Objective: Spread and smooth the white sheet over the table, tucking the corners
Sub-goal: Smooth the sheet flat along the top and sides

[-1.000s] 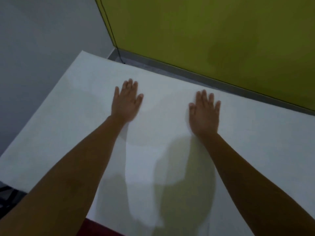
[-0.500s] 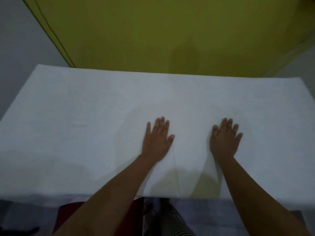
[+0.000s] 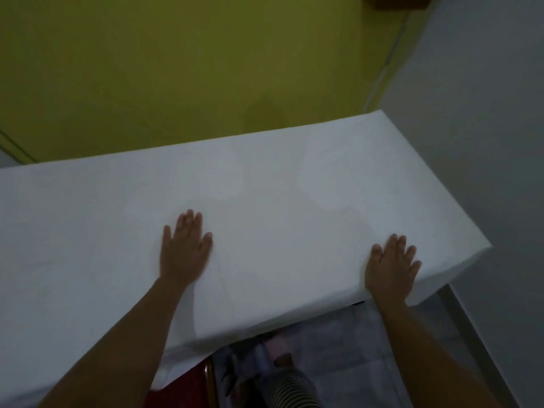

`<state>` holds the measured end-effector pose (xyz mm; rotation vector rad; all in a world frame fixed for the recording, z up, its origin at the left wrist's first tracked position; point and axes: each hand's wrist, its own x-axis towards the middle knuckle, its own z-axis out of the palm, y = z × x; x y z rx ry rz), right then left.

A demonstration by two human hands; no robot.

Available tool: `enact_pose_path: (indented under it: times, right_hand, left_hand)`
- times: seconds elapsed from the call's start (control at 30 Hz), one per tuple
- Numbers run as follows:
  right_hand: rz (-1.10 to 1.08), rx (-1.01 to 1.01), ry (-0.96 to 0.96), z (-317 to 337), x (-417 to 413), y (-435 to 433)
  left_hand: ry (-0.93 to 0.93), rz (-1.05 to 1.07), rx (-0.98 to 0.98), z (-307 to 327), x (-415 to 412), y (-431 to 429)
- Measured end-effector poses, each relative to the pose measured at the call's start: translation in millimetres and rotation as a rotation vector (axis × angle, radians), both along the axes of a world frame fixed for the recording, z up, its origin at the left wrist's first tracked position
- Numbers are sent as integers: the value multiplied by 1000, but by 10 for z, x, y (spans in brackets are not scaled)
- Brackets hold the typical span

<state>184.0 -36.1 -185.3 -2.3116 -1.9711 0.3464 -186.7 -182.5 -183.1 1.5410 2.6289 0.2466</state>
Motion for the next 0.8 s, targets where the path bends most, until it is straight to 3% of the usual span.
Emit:
enact_pose_path:
  times: [0.1,0.17,0.33,0.47,0.63,0.8]
  right_hand:
    - [-98,-35,21,34,-44,103]
    - [-53,-30,27,57,-128,250]
    - [168,-7,15,92,-142,895]
    - [249,-32,-17,44,274,1248]
    - [127,70,-27,9,946,1101]
    - [39,-13,-21,-14,1023,1077]
  left_hand:
    - [-13,159,-93,4,148,197]
    - [-31,186,-99,32,341,433]
    - [-118,-267,-103,38,1171,1274]
    - [-123,-441,-122,-14,1861,1988]
    - [-87,-652,-126,-47,2413,2647]
    - [-72,-788,-124,-79,2756,3008]
